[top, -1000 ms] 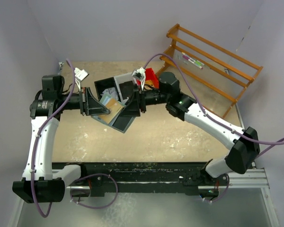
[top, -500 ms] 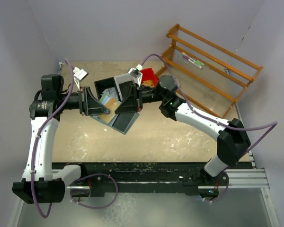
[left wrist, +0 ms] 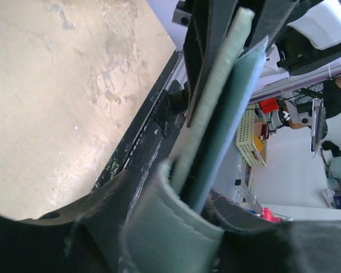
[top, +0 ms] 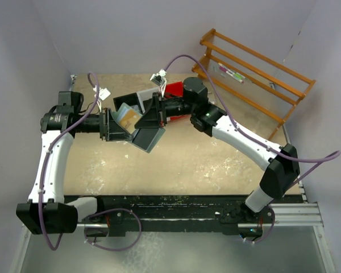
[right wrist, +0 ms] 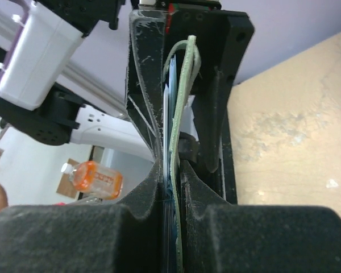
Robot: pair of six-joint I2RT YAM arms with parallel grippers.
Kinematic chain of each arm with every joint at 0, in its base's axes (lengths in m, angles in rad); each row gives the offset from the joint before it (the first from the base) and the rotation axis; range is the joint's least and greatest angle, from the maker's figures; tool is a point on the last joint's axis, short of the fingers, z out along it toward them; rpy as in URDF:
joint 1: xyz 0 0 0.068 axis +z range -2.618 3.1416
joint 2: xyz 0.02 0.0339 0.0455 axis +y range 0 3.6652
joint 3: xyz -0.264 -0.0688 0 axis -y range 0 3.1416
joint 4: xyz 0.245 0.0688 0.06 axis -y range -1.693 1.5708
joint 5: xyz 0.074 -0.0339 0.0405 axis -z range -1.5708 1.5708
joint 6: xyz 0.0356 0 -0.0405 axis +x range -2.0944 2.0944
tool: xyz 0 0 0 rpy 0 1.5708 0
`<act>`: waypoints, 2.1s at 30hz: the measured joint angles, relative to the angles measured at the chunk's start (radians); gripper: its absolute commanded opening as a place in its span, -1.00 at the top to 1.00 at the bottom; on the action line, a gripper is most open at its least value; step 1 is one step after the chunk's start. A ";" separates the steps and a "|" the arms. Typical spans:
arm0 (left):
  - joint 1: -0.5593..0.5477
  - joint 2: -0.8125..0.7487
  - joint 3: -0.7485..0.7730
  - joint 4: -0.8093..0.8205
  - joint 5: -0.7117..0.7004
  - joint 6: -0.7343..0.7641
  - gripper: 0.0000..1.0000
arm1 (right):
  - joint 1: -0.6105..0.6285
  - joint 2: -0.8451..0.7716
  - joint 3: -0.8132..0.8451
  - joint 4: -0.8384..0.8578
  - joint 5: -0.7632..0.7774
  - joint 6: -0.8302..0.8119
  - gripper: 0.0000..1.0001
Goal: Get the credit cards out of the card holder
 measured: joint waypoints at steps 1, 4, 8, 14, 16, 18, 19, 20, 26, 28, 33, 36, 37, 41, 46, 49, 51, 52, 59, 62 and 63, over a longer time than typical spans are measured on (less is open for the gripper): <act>0.000 0.016 0.000 -0.017 -0.003 0.022 0.29 | 0.000 0.000 0.013 -0.035 0.007 -0.026 1.00; -0.001 0.056 0.000 -0.068 -0.006 0.074 0.50 | 0.000 0.014 0.035 -0.139 0.035 -0.085 1.00; -0.001 0.059 0.001 -0.108 -0.021 0.119 0.88 | -0.002 0.040 0.056 -0.208 0.036 -0.120 0.70; -0.002 0.057 0.018 -0.127 0.003 0.135 1.00 | -0.003 0.040 0.070 -0.237 0.025 -0.150 -0.01; -0.001 0.057 0.018 -0.128 0.011 0.126 1.00 | -0.008 0.040 0.070 -0.231 0.025 -0.149 -0.14; 0.003 0.061 0.018 -0.127 0.026 0.117 1.00 | -0.019 0.031 0.060 -0.218 0.043 -0.136 -0.19; 0.007 0.063 0.018 -0.127 0.031 0.111 1.00 | -0.030 0.017 0.046 -0.209 0.056 -0.127 -0.22; 0.013 0.066 0.019 -0.127 0.034 0.106 1.00 | -0.043 -0.002 0.024 -0.199 0.076 -0.116 -0.24; 0.056 0.107 0.080 -0.129 0.033 0.092 1.00 | -0.132 -0.192 -0.130 -0.171 0.294 -0.064 -0.25; 0.072 0.113 0.096 -0.128 0.031 0.092 1.00 | -0.133 -0.253 -0.150 -0.169 0.380 -0.058 -0.22; 0.092 0.113 0.101 -0.121 0.027 0.090 1.00 | -0.110 -0.333 -0.155 -0.100 0.471 -0.035 -0.38; 0.092 0.113 0.101 -0.122 0.050 0.093 1.00 | -0.084 -0.303 -0.142 -0.063 0.442 -0.037 -0.50; 0.092 0.113 0.101 -0.127 0.063 0.097 1.00 | -0.080 -0.274 -0.124 -0.058 0.427 -0.044 -0.55; 0.092 0.113 0.103 -0.164 0.111 0.122 0.96 | -0.074 -0.137 -0.051 -0.066 0.370 -0.085 -0.61; 0.092 0.113 0.106 -0.195 0.165 0.145 0.94 | -0.075 -0.047 -0.035 -0.024 0.216 -0.086 -0.46; 0.092 0.113 0.106 -0.204 0.177 0.147 0.92 | -0.073 -0.023 -0.043 0.087 0.085 -0.025 -0.38; 0.092 0.113 0.106 -0.209 0.180 0.152 0.89 | -0.072 -0.023 -0.060 0.170 0.023 0.019 -0.26; 0.092 0.113 0.106 -0.209 0.182 0.153 0.87 | -0.072 -0.023 -0.067 0.208 -0.004 0.040 -0.13; 0.092 0.113 0.106 -0.215 0.203 0.161 0.24 | -0.069 -0.008 -0.070 0.289 -0.061 0.122 0.92; 0.092 0.113 0.106 -0.214 0.210 0.164 0.11 | -0.067 0.003 -0.056 0.229 -0.063 0.107 1.00; 0.092 0.113 0.106 -0.214 0.211 0.168 0.10 | -0.067 0.006 -0.046 0.181 -0.060 0.089 1.00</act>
